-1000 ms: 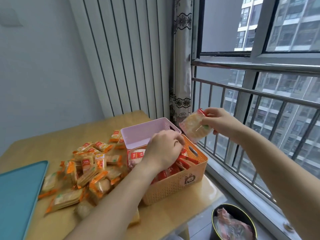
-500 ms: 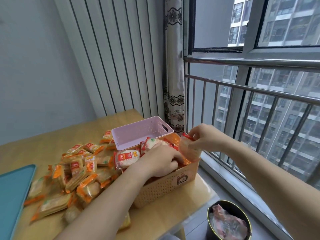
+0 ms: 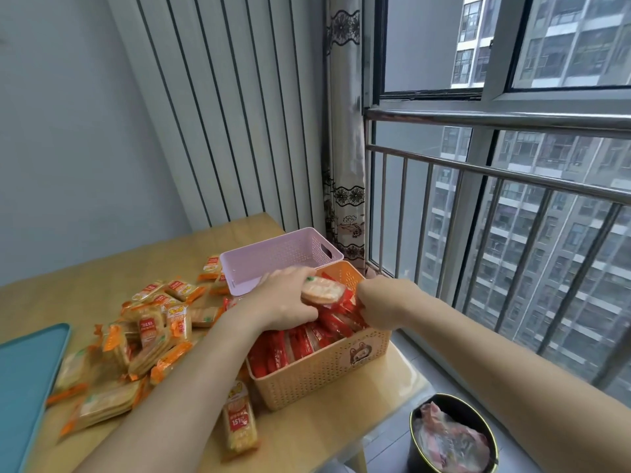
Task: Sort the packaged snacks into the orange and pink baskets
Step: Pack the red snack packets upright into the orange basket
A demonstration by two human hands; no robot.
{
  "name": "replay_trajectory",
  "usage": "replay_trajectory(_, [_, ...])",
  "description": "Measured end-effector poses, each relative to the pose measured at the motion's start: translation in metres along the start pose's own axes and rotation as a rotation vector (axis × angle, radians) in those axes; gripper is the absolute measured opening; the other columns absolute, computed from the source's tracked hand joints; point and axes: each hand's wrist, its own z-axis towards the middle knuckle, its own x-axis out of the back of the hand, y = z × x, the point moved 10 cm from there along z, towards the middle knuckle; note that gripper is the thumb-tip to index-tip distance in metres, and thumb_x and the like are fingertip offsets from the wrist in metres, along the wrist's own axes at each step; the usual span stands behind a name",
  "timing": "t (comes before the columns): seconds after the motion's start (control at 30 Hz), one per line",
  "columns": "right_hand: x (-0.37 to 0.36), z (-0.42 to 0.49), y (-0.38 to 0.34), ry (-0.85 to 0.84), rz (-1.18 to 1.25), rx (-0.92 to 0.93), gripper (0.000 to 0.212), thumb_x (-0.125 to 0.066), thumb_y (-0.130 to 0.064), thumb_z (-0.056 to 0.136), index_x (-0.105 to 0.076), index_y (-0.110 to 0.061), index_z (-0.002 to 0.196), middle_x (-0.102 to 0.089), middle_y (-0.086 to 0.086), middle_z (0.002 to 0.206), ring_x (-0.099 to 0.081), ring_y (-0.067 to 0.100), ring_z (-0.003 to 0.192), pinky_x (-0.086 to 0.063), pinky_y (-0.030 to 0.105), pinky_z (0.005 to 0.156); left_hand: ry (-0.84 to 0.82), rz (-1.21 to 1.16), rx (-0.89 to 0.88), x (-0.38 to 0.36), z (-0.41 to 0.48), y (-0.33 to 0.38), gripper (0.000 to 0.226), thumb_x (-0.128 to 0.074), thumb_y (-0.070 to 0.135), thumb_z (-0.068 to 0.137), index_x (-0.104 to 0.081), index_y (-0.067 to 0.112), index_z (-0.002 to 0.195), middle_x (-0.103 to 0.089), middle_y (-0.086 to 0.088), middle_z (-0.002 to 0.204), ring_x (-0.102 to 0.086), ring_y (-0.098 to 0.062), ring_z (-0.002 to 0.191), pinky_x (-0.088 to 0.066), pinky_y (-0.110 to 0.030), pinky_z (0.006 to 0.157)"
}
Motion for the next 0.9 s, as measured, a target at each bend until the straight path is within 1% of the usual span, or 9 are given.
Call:
replay_trajectory(0.07, [0.006, 0.004, 0.006, 0.044, 0.034, -0.03, 0.016, -0.046, -0.012, 0.096, -0.059, -0.013, 0.086, -0.067, 0.002, 0.091, -0.065, 0.023, 0.085, -0.055, 0.042, 0.082, 0.058, 0.0, -0.014, 0.002, 0.0, -0.006, 0.069, -0.066, 0.036, 0.077, -0.047, 0.033, 0.143, -0.052, 0.003, 0.137, -0.046, -0.025, 0.128, -0.039, -0.043, 0.109])
replay_trajectory(0.17, [0.037, 0.01, 0.02, 0.242, 0.167, -0.064, 0.022, -0.049, -0.012, 0.089, -0.068, -0.016, 0.098, -0.071, 0.001, 0.093, -0.07, 0.026, 0.083, -0.063, 0.042, 0.072, 0.21, -0.103, -0.059, 0.019, -0.002, -0.008, 0.034, -0.067, 0.033, 0.084, -0.067, 0.037, 0.118, -0.06, 0.008, 0.112, -0.056, -0.018, 0.11, -0.049, -0.042, 0.096])
replay_trajectory(0.3, [0.041, 0.016, 0.008, 0.108, 0.491, 0.151, 0.047, -0.065, -0.014, 0.09, -0.058, -0.025, 0.135, -0.061, -0.003, 0.125, -0.066, 0.014, 0.092, -0.061, 0.032, 0.072, 0.331, -0.228, -0.089, 0.034, -0.004, -0.009, 0.017, -0.063, 0.036, 0.095, -0.072, 0.038, 0.11, -0.064, 0.011, 0.106, -0.059, -0.012, 0.102, -0.051, -0.041, 0.092])
replay_trajectory(0.37, [0.044, 0.018, 0.016, 0.087, 0.739, 0.125, 0.042, -0.058, -0.013, 0.095, -0.057, -0.021, 0.136, -0.065, 0.005, 0.124, -0.069, 0.019, 0.096, -0.063, 0.039, 0.078, 0.397, -0.294, -0.083, 0.041, -0.005, -0.013, 0.013, -0.063, 0.038, 0.097, -0.073, 0.034, 0.104, -0.067, 0.011, 0.101, -0.062, -0.012, 0.097, -0.053, -0.042, 0.089])
replay_trajectory(0.5, [0.04, 0.015, 0.046, 0.074, 1.202, -0.154, 0.036, -0.041, -0.033, 0.105, -0.058, -0.008, 0.126, -0.073, 0.016, 0.091, -0.07, 0.024, 0.066, -0.054, 0.031, 0.052, 0.536, -0.348, -0.098, 0.052, -0.006, -0.009, 0.017, -0.064, 0.038, 0.097, -0.075, 0.026, 0.092, -0.07, 0.008, 0.092, -0.064, -0.014, 0.09, -0.054, -0.043, 0.083])
replay_trajectory(0.6, [0.039, 0.019, 0.046, 0.046, 1.239, -0.168, 0.049, -0.05, -0.05, 0.102, -0.067, -0.004, 0.111, -0.075, 0.016, 0.084, -0.072, 0.023, 0.063, -0.057, 0.032, 0.053, 0.597, -0.401, -0.147, 0.054, 0.0, 0.001, 0.015, -0.068, 0.03, 0.096, -0.078, 0.028, 0.106, -0.072, 0.009, 0.097, -0.068, -0.01, 0.09, -0.057, -0.039, 0.084])
replay_trajectory(0.7, [0.047, 0.026, 0.054, 0.127, 1.264, -0.159, 0.027, -0.07, -0.021, 0.095, -0.068, 0.0, 0.112, -0.076, 0.018, 0.093, -0.074, 0.022, 0.069, -0.064, 0.036, 0.065, 0.551, -0.466, -0.208, 0.051, 0.011, 0.014, 0.026, -0.076, 0.022, 0.09, -0.076, 0.026, 0.115, -0.071, 0.008, 0.108, -0.069, -0.009, 0.096, -0.057, -0.026, 0.088])
replay_trajectory(0.77, [0.056, 0.026, 0.069, 0.229, 1.31, -0.184, 0.035, -0.075, -0.008, 0.089, -0.061, -0.003, 0.121, -0.071, 0.018, 0.108, -0.076, 0.023, 0.078, -0.065, 0.04, 0.071, 0.454, -0.479, -0.188, 0.043, 0.021, 0.017, 0.039, -0.076, 0.021, 0.087, -0.066, 0.028, 0.123, -0.066, 0.01, 0.117, -0.068, -0.007, 0.099, -0.056, -0.021, 0.087])
replay_trajectory(0.9, [0.071, 0.028, 0.082, 0.362, 1.187, -0.169, 0.046, -0.072, 0.001, 0.087, -0.055, -0.01, 0.129, -0.065, 0.012, 0.114, -0.074, 0.024, 0.089, -0.065, 0.042, 0.072, 0.323, -0.17, -0.057, 0.026, 0.046, 0.018, 0.034, -0.056, 0.015, 0.088, -0.054, 0.028, 0.119, -0.061, 0.007, 0.123, -0.061, -0.018, 0.109, -0.052, -0.043, 0.093])
